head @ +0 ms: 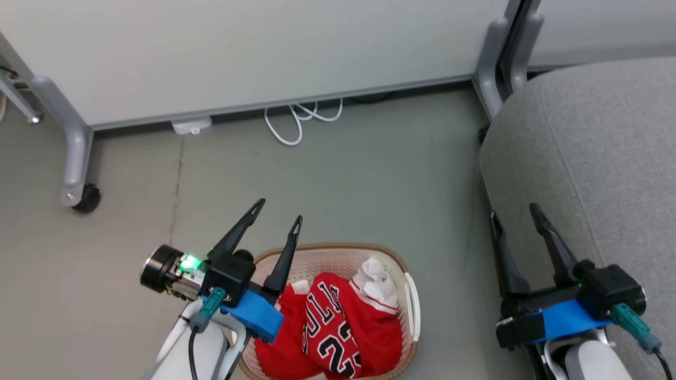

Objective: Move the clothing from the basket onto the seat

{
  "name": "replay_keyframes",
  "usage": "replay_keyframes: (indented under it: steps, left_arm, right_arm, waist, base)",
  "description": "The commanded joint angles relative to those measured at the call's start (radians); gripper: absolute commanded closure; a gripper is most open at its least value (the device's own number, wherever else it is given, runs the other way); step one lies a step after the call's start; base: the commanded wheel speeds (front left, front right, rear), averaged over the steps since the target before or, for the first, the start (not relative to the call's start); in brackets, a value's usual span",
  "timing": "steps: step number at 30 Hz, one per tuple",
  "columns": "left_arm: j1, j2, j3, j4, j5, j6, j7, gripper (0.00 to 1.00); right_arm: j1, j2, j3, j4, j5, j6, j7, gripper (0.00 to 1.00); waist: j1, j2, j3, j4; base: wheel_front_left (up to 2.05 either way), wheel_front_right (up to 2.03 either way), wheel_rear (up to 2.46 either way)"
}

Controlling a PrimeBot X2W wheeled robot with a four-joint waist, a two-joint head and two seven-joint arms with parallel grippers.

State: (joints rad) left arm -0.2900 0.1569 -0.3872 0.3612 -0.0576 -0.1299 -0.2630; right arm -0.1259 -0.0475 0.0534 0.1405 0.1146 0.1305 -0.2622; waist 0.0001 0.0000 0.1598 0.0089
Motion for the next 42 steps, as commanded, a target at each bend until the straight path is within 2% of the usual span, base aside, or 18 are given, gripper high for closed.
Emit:
replay_keyframes:
  steps: [1,12,20,21,23,27,28,33,36,42]
  left_arm:
    - [-0.043,0.020,-0.030,0.028,-0.013,-0.001,-0.003,0.00]
    - [-0.223,0.101,-0.238,0.198,-0.064,-0.001,-0.003,0.00]
    - [-0.351,0.143,-0.462,0.383,-0.102,-0.001,-0.003,0.00]
    - [-0.375,0.147,-0.520,0.430,-0.115,-0.001,-0.003,0.00]
    - [-0.403,0.154,-0.576,0.473,-0.126,-0.001,-0.003,0.00]
    - [-0.447,0.157,-0.701,0.568,-0.146,-0.001,-0.003,0.00]
    - [-0.447,0.157,-0.701,0.568,-0.146,-0.001,-0.003,0.00]
    - [-0.511,0.149,-0.837,0.685,-0.174,-0.001,0.001,0.00]
    - [-0.545,0.136,-0.876,0.741,-0.167,-0.001,0.034,0.00]
    - [-0.603,0.122,-0.895,0.799,-0.112,-0.001,0.067,0.00]
  right_arm:
    - [-0.025,-0.005,-0.005,-0.007,0.006,0.000,-0.004,0.00]
    - [-0.110,-0.005,-0.007,-0.031,0.023,0.000,-0.004,0.00]
    - [-0.181,-0.005,0.012,-0.045,0.037,0.000,-0.004,0.00]
    - [-0.195,-0.005,0.014,-0.048,0.039,0.000,-0.004,0.00]
    - [-0.210,-0.005,0.015,-0.051,0.042,0.000,-0.004,0.00]
    - [-0.232,-0.005,0.016,-0.059,0.043,0.000,-0.004,0.00]
    - [-0.232,-0.005,0.016,-0.059,0.043,0.000,-0.004,0.00]
    - [-0.260,-0.004,0.010,-0.077,0.039,0.000,-0.004,0.00]
    - [-0.272,-0.004,0.007,-0.084,0.035,0.000,-0.004,0.00]
    - [-0.296,-0.004,0.011,-0.098,0.035,0.000,-0.004,0.00]
  waist:
    - [-0.0001,0.0000,0.054,-0.027]
    - [-0.0001,0.0000,0.230,-0.082]
    - [-0.0001,0.0000,0.346,-0.117]
    - [-0.0001,0.0000,0.371,-0.126]
    - [-0.0001,0.0000,0.397,-0.134]
    - [-0.0001,0.0000,0.447,-0.152]
    - [-0.0001,0.0000,0.447,-0.152]
    - [-0.0001,0.0000,0.517,-0.166]
    - [-0.0001,0.0000,0.559,-0.170]
    - [-0.0001,0.0000,0.634,-0.181]
  base:
    - [0.00,0.00,0.00]
    - [0.00,0.00,0.00]
    - [0.00,0.00,0.00]
    - [0.00,0.00,0.00]
    - [0.00,0.00,0.00]
    - [0.00,0.00,0.00]
    - [0.00,0.00,0.00]
    - [0.00,0.00,0.00]
    - [0.00,0.00,0.00]
    - [0.00,0.00,0.00]
